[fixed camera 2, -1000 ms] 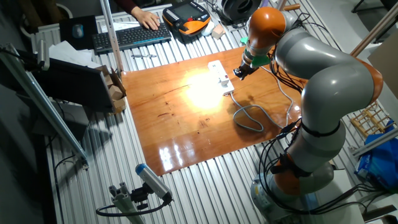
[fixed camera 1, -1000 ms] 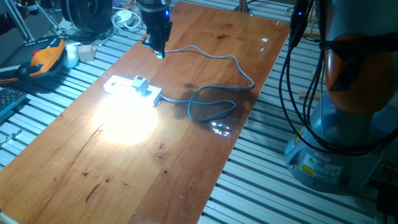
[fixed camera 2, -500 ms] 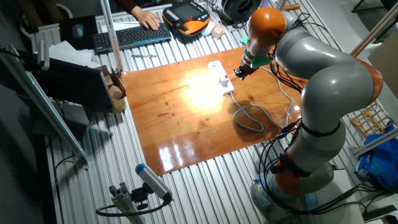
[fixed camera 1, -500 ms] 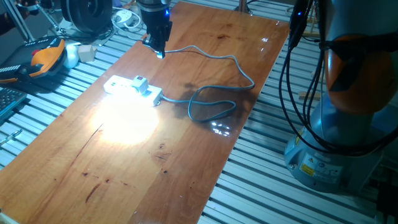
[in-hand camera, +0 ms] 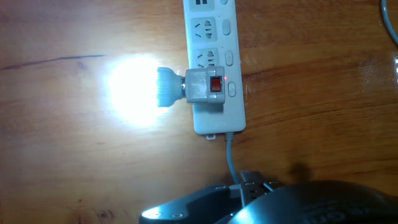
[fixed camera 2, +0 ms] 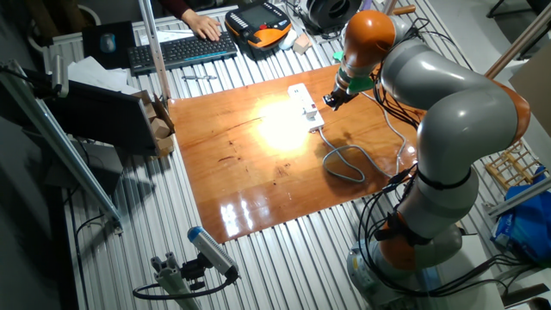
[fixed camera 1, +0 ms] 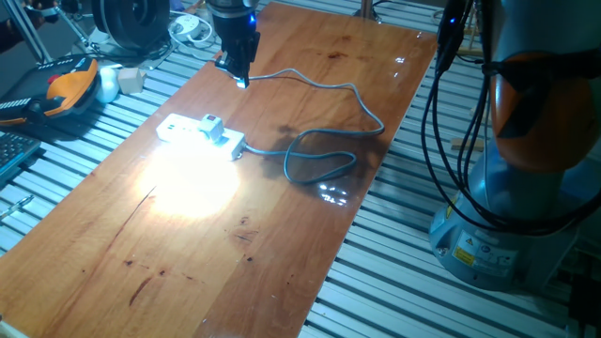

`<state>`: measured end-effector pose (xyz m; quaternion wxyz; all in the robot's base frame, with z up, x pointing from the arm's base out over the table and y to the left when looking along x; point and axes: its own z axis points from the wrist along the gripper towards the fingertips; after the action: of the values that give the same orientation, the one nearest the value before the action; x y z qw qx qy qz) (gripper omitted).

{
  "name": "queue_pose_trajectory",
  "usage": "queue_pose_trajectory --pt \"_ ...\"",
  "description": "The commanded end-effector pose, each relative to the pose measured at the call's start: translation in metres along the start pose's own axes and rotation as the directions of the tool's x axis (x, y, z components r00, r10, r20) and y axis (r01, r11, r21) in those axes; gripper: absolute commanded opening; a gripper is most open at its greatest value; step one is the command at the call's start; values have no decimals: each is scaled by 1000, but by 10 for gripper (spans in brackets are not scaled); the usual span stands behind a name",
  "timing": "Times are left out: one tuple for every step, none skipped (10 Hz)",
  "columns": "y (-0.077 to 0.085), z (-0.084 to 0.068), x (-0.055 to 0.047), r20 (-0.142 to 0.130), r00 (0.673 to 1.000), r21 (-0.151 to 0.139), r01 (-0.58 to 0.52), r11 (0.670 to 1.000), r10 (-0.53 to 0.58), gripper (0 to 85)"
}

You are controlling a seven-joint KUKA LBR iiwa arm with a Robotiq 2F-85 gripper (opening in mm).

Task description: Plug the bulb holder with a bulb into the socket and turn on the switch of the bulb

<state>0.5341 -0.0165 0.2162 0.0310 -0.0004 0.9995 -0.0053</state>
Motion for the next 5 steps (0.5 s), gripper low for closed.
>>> queue_pose_trajectory --pt "0 0 0 0 1000 0 0 1000 0 0" --pt "1 0 0 0 1000 2 2 1000 -2 0" --pt "1 0 0 0 1000 2 2 1000 -2 0" --pt "1 0 0 0 1000 2 0 1000 0 0" --pt "0 0 0 0 1000 5 0 1000 0 0"
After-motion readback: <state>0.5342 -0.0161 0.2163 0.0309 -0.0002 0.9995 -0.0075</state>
